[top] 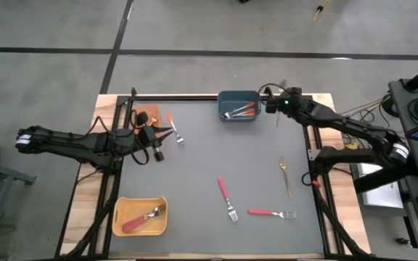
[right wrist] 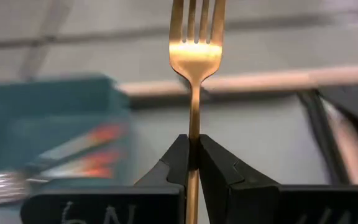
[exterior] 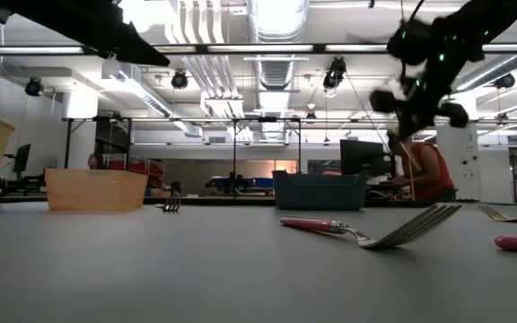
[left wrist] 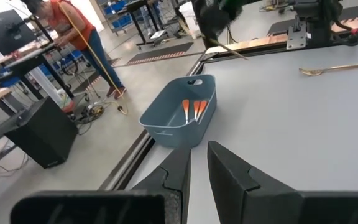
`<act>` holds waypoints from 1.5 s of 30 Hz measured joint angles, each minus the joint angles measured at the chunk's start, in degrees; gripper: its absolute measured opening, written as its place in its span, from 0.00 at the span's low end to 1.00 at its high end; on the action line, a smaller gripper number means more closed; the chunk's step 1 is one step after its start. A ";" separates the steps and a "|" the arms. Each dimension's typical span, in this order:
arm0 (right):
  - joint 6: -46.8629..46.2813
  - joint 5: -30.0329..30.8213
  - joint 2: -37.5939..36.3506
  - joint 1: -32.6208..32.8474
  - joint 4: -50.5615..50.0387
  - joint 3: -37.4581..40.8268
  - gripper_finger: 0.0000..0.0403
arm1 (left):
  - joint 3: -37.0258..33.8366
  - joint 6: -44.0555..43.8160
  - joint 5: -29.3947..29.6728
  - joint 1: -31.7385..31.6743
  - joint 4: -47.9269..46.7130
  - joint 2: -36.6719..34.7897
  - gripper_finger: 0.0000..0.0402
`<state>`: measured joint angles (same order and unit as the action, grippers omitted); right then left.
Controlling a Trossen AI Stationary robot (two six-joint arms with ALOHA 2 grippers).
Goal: Sort silverware by color (type)
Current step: Put the gold fork into the orange bin
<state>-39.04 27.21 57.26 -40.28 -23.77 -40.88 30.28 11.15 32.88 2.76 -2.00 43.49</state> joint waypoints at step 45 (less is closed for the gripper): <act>43.64 -8.42 29.03 31.48 80.20 -0.20 0.03 | 0.00 7.36 -0.12 -0.79 38.76 16.86 0.11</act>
<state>4.61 18.79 86.30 -8.80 56.44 -41.08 30.28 18.50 32.76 1.98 36.75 60.35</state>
